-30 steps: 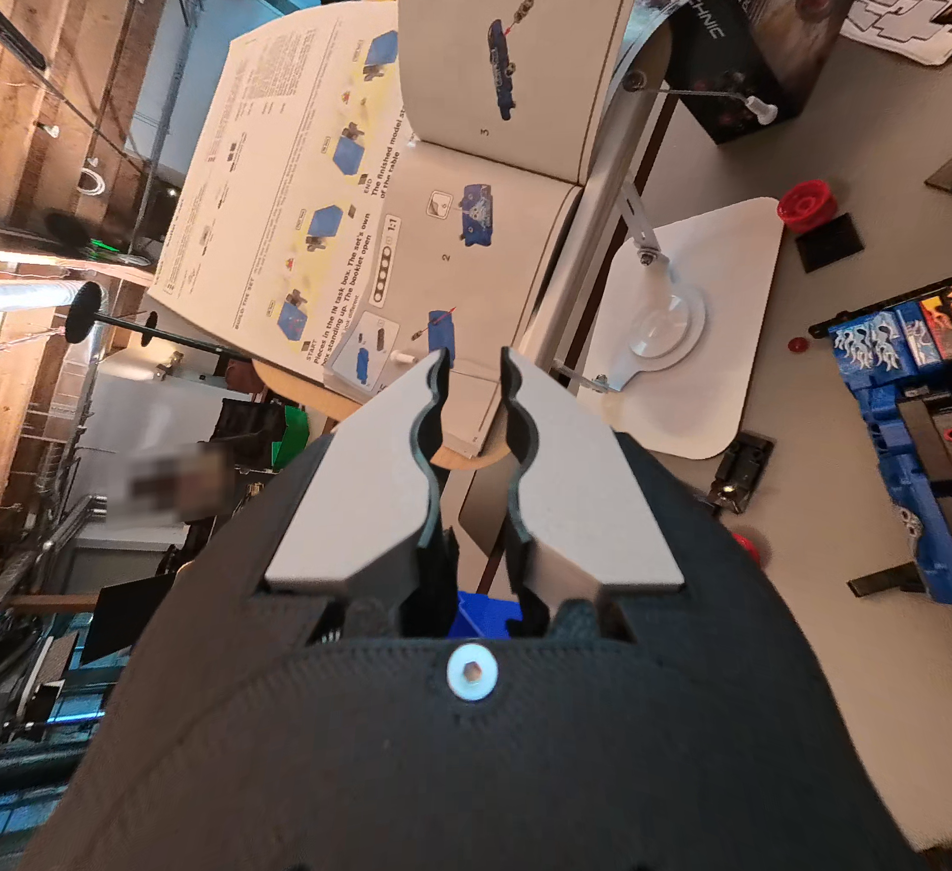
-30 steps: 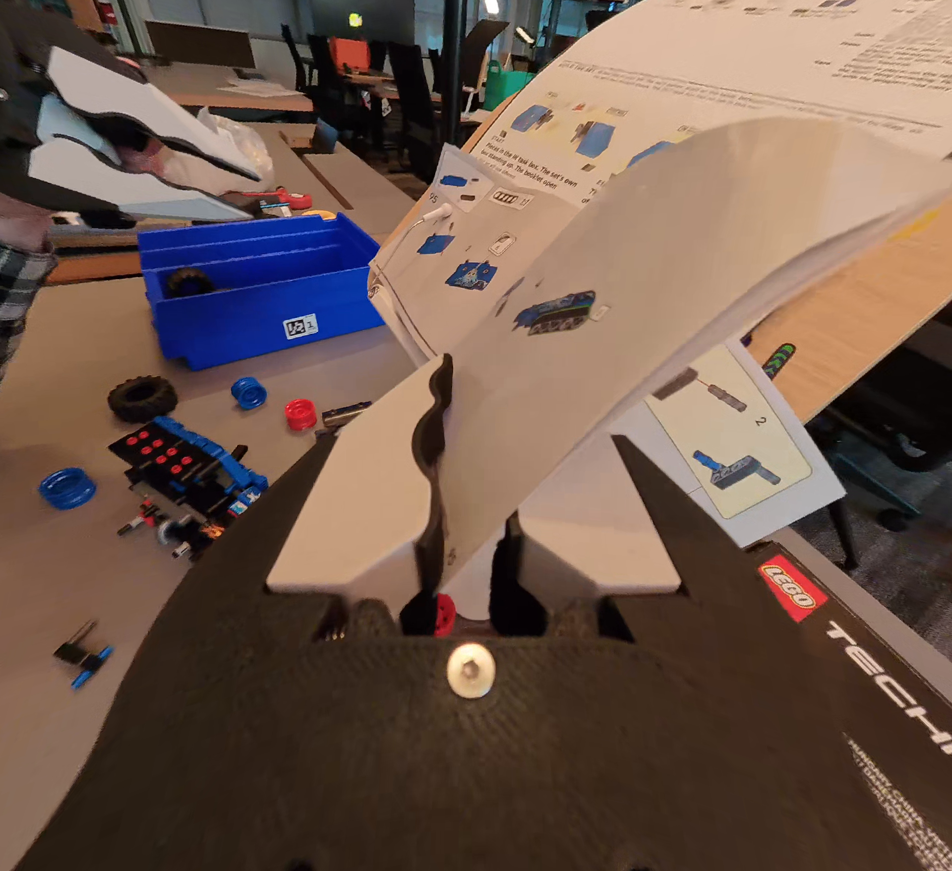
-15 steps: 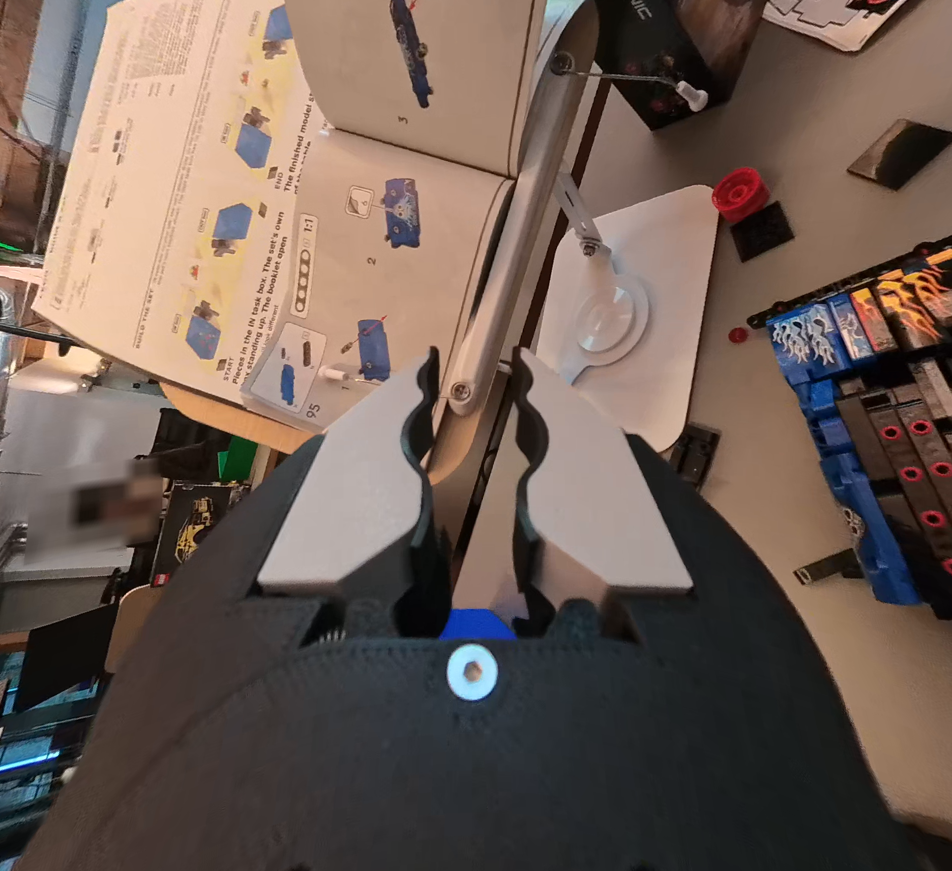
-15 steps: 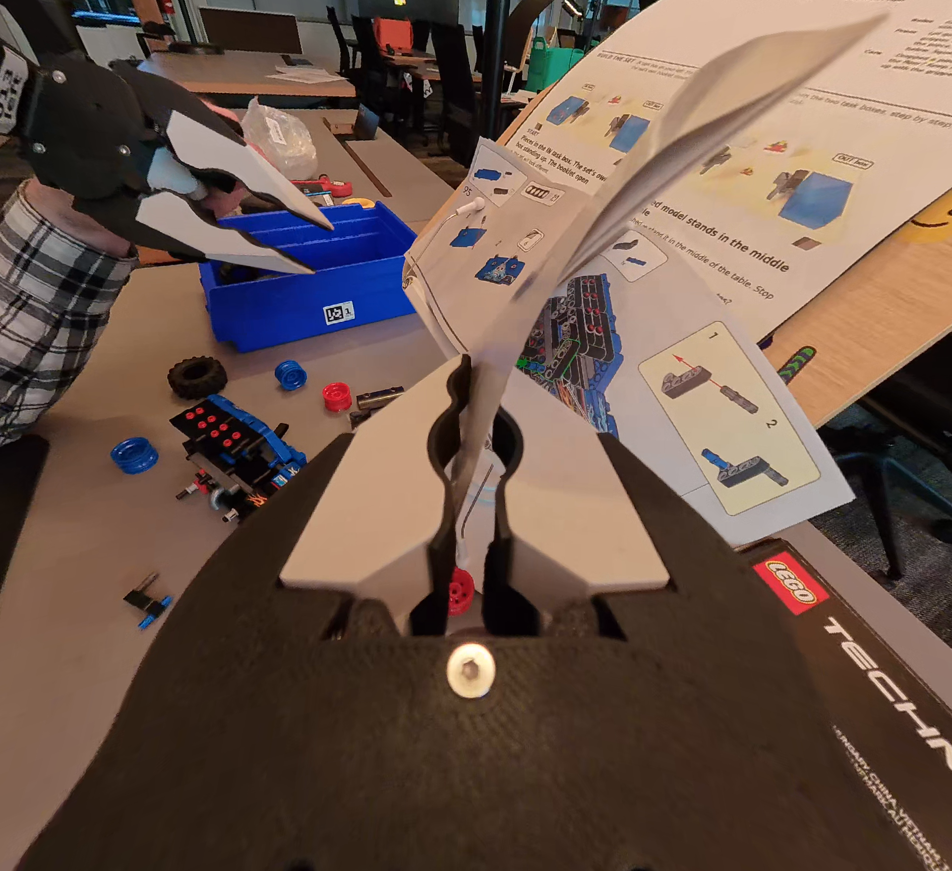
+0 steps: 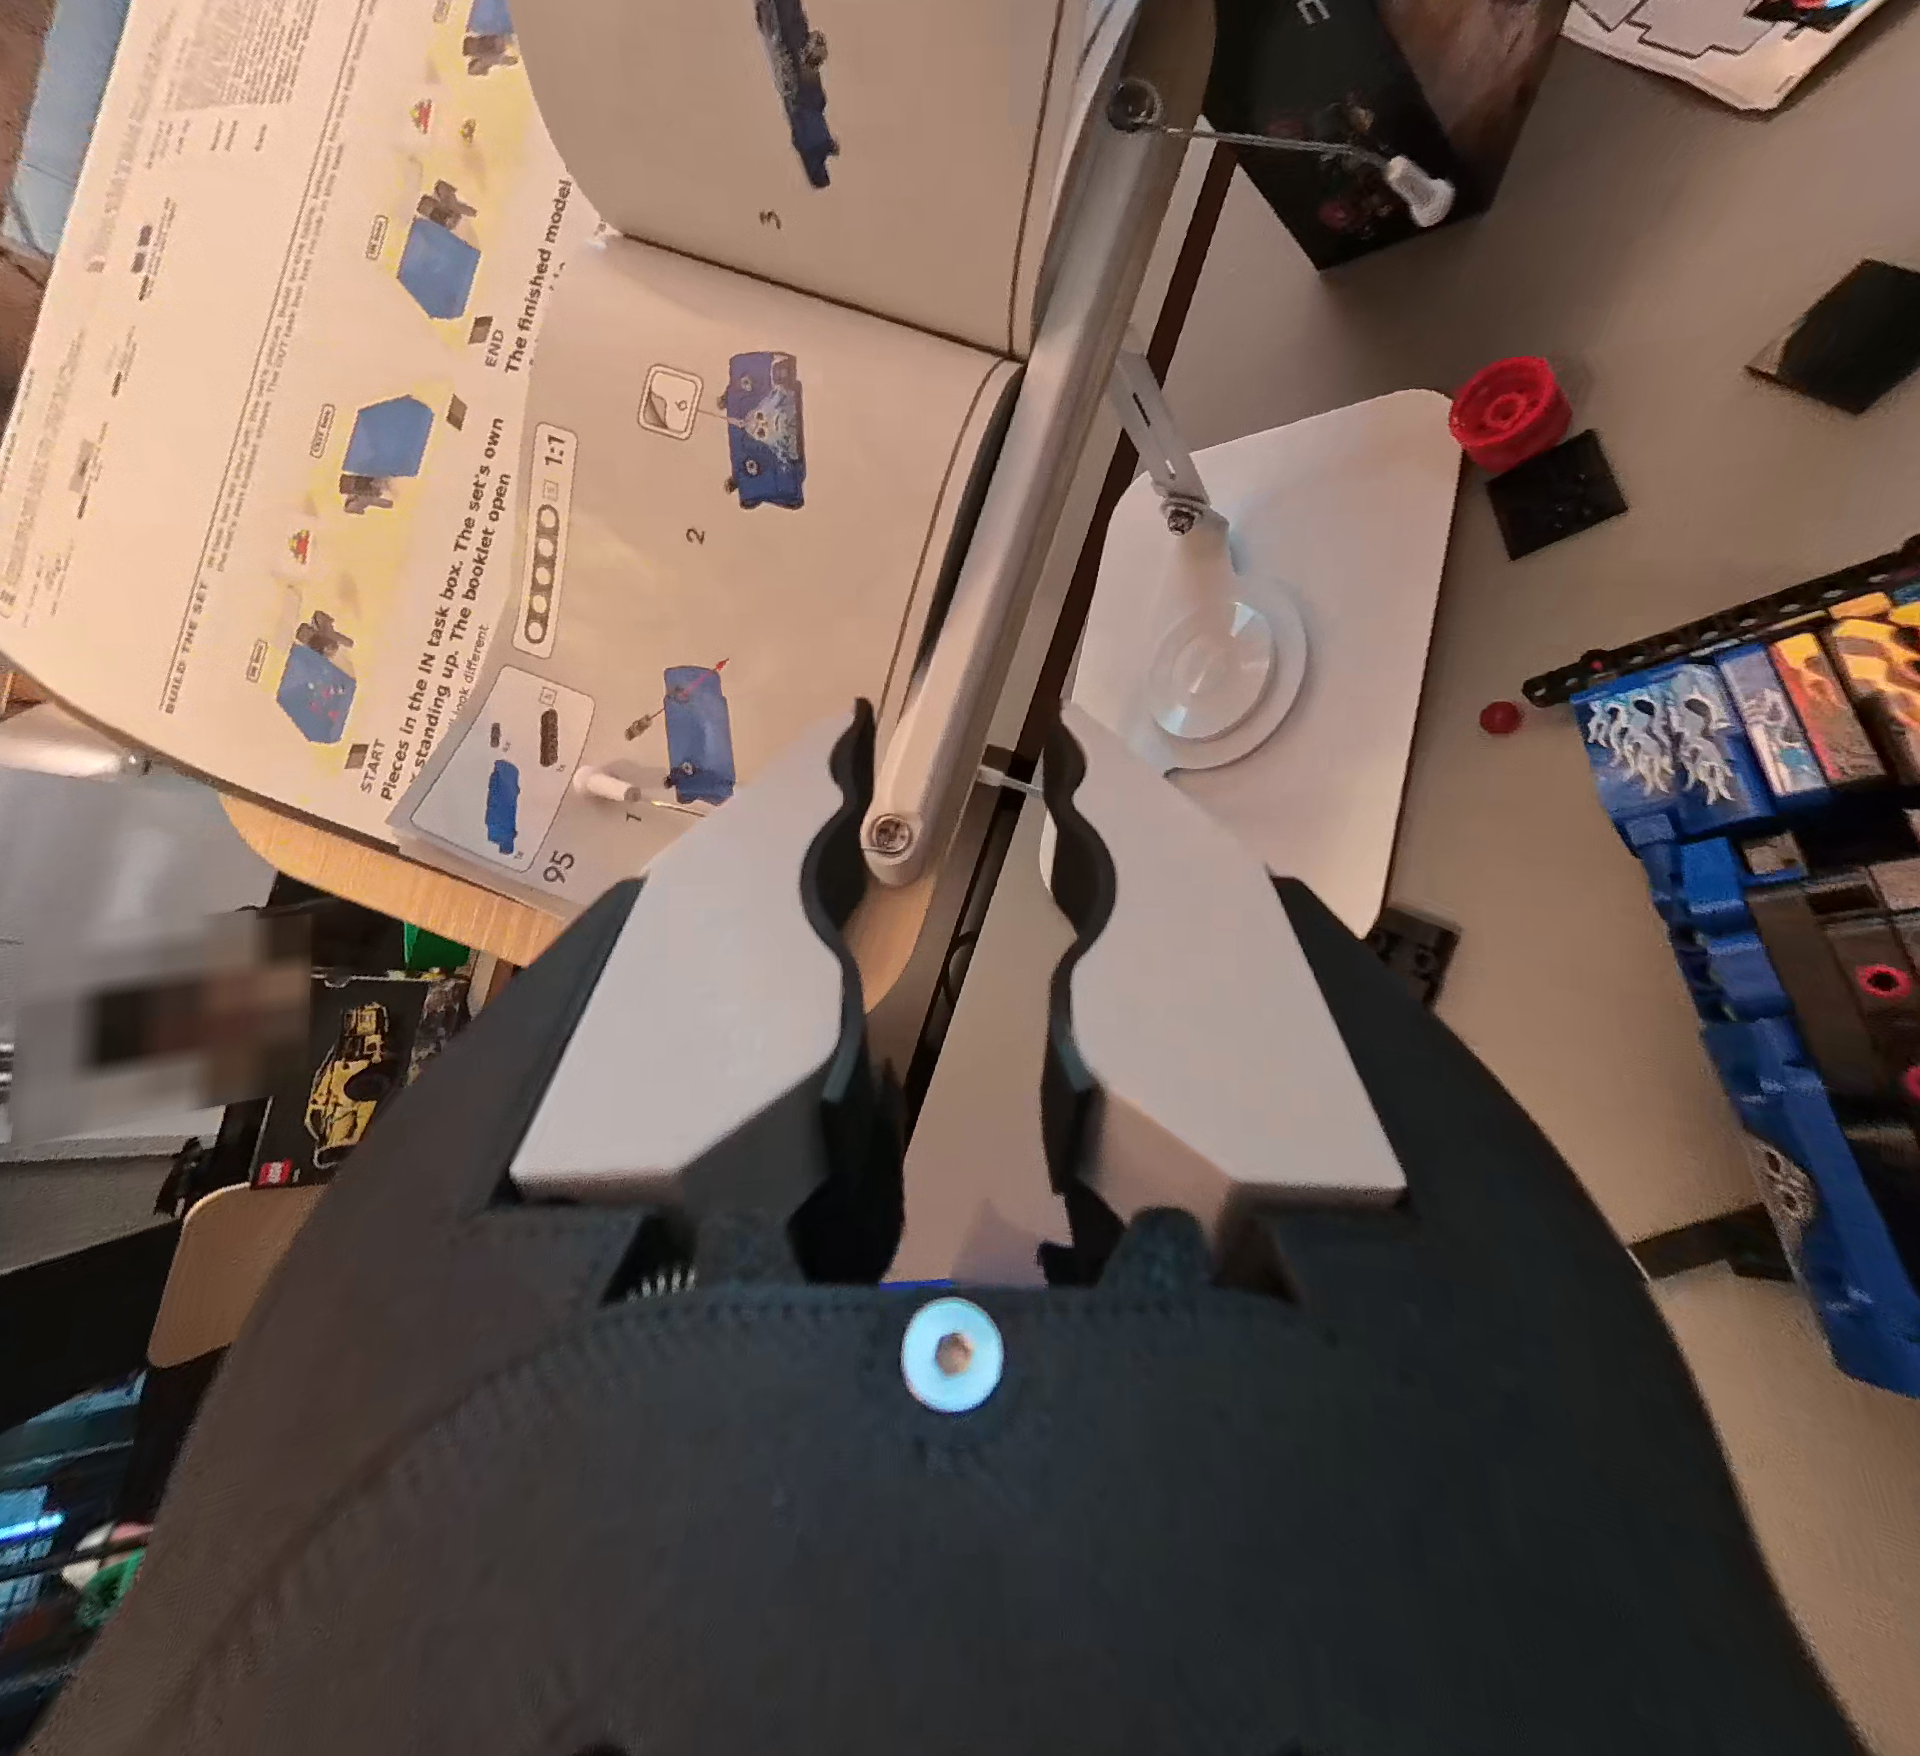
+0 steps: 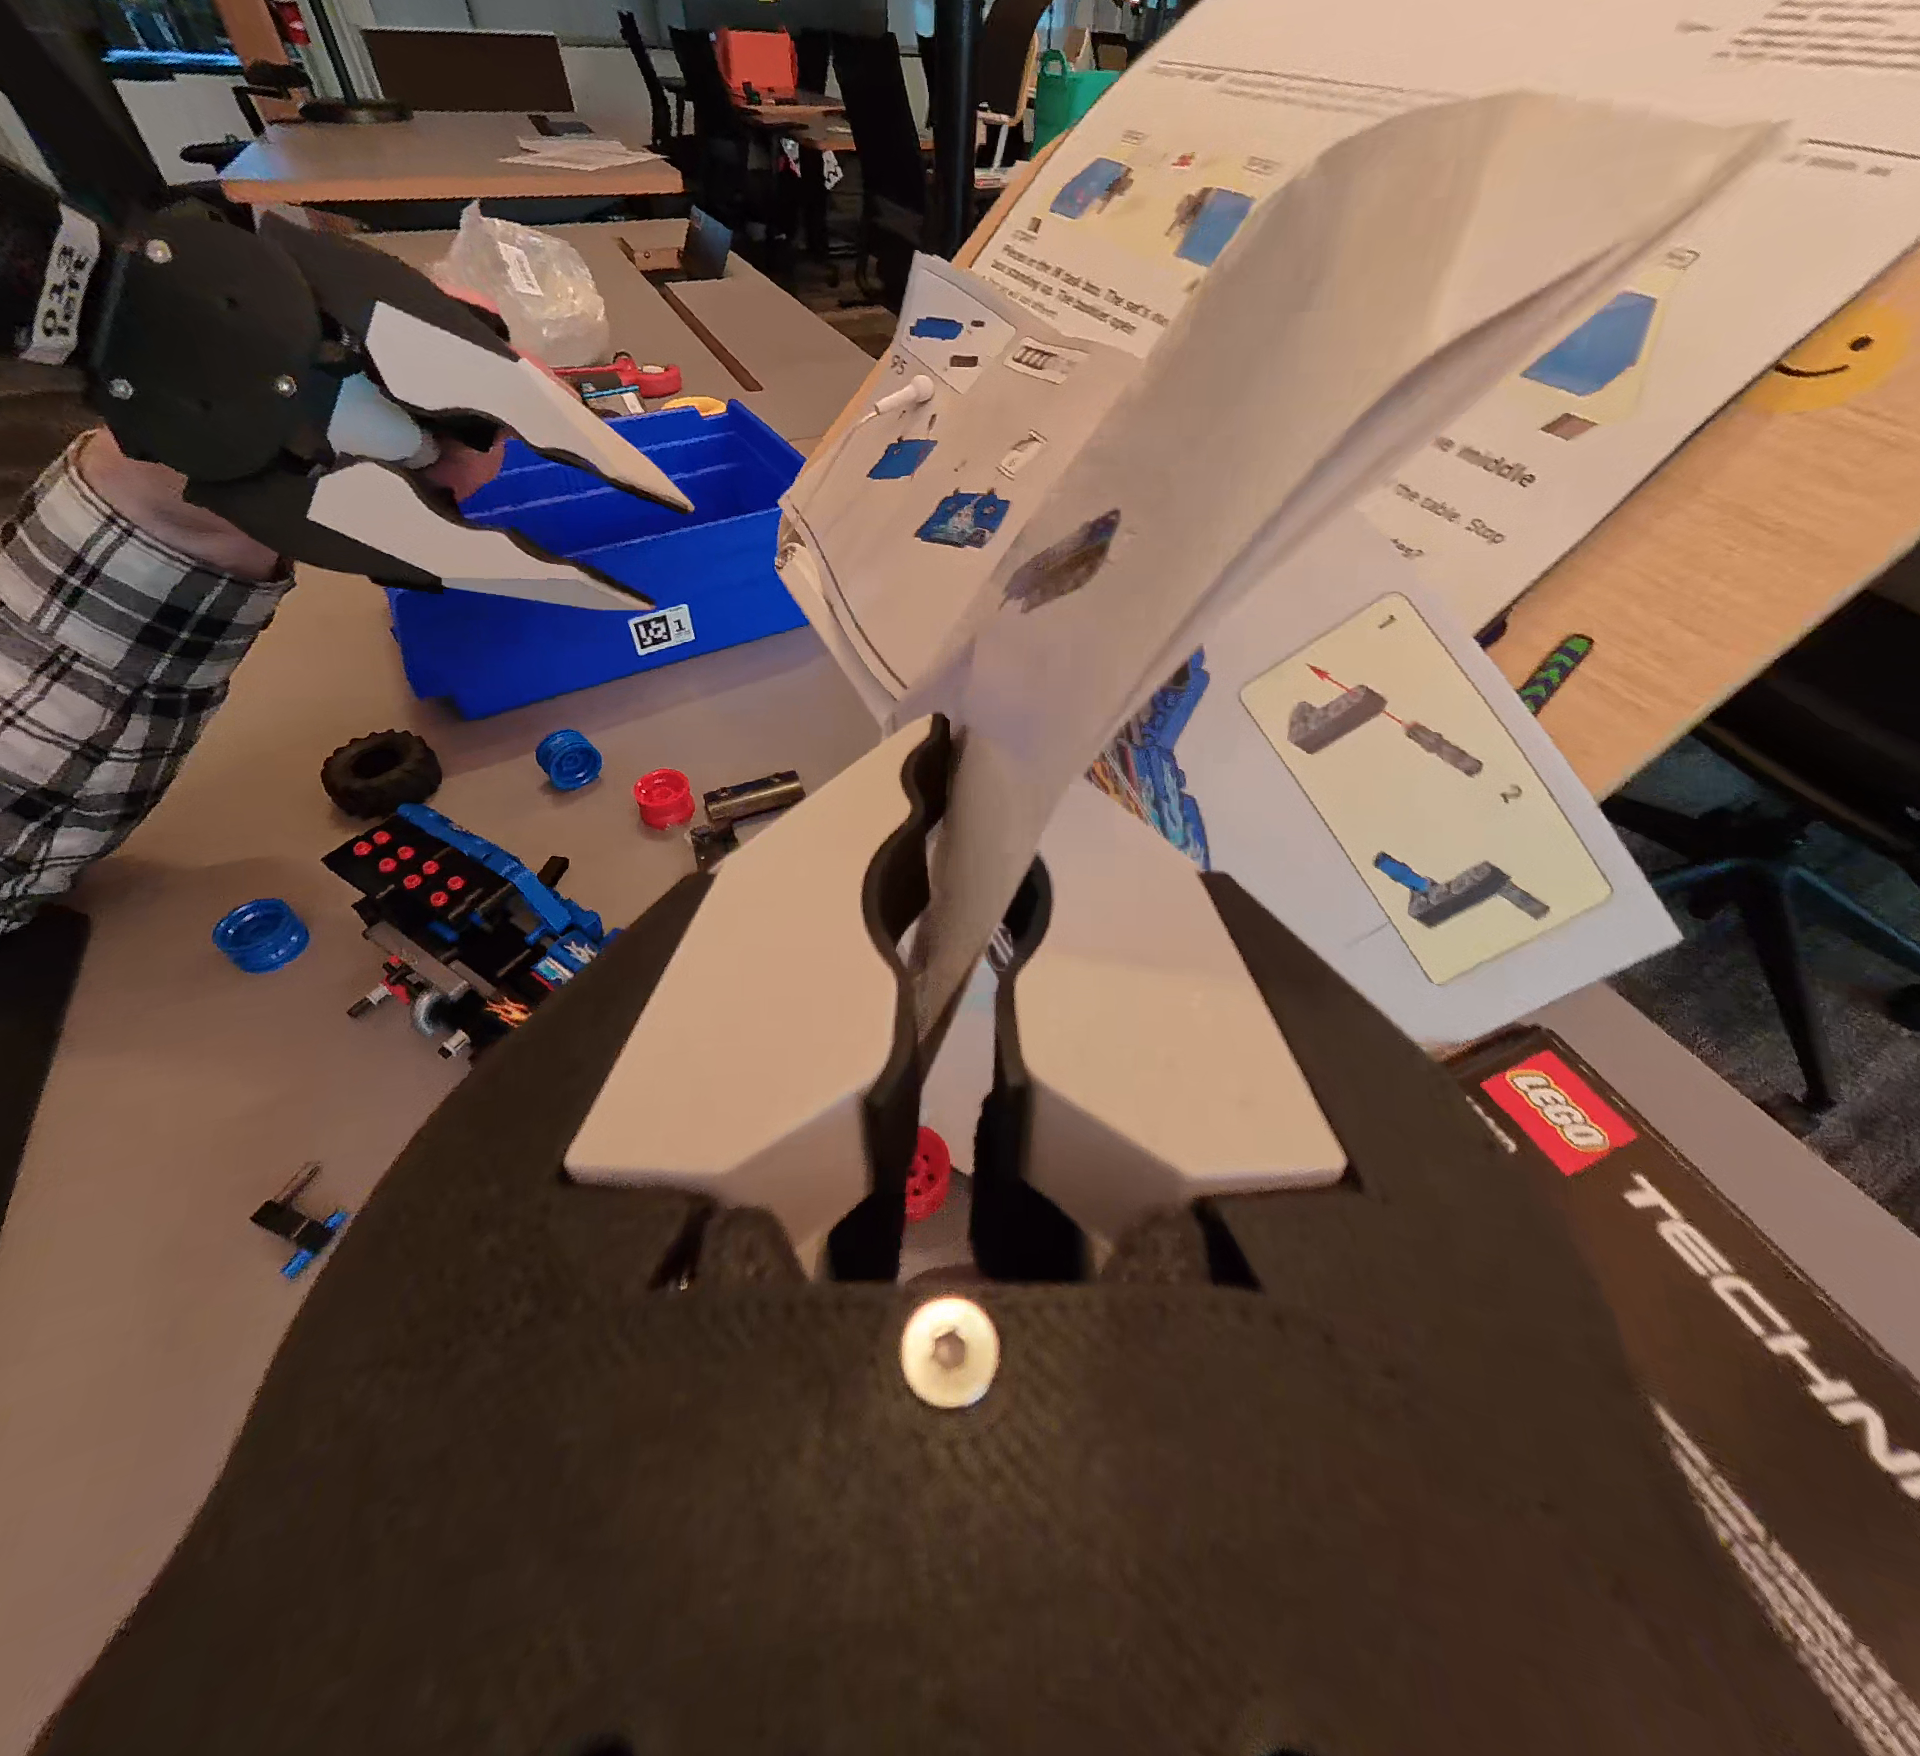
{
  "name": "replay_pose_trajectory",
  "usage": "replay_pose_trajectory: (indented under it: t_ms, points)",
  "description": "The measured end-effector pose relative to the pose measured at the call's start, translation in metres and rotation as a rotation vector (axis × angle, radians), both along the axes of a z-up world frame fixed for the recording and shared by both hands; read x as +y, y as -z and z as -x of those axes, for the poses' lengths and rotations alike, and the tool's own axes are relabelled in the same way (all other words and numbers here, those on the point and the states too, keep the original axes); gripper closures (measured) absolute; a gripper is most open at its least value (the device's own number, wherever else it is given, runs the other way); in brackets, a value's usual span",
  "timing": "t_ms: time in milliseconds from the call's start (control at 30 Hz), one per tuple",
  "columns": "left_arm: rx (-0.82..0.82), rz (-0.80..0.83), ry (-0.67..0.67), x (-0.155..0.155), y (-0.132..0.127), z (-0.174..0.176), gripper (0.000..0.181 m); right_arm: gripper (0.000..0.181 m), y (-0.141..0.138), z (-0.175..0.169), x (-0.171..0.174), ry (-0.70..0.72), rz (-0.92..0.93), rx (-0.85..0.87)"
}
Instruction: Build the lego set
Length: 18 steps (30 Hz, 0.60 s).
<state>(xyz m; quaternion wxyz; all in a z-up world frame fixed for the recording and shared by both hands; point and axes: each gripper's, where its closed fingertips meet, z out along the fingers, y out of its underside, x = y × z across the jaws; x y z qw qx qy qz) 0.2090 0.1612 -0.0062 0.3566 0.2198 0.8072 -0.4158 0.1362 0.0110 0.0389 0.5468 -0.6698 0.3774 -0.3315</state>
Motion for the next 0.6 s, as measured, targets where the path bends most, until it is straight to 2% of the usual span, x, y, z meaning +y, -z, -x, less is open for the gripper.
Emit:
replay_pose_trajectory:
  t_ms: [100,267,433,600]
  points:
    - [0.023,0.009,-0.026,-0.001,0.004,-0.009,0.149,0.173,0.007,0.0,-0.008,0.016,-0.007,0.06]
    - [0.033,0.0,-0.045,0.0,0.011,-0.017,0.147,0.166,0.005,0.002,-0.014,0.033,-0.01,0.062]
    - [0.036,-0.017,-0.04,0.001,0.013,-0.015,0.145,0.167,0.002,0.003,-0.015,0.041,-0.006,0.052]
    - [0.039,0.024,-0.062,0.017,-0.009,-0.016,0.144,0.176,-0.008,0.007,0.003,-0.003,-0.018,0.016]
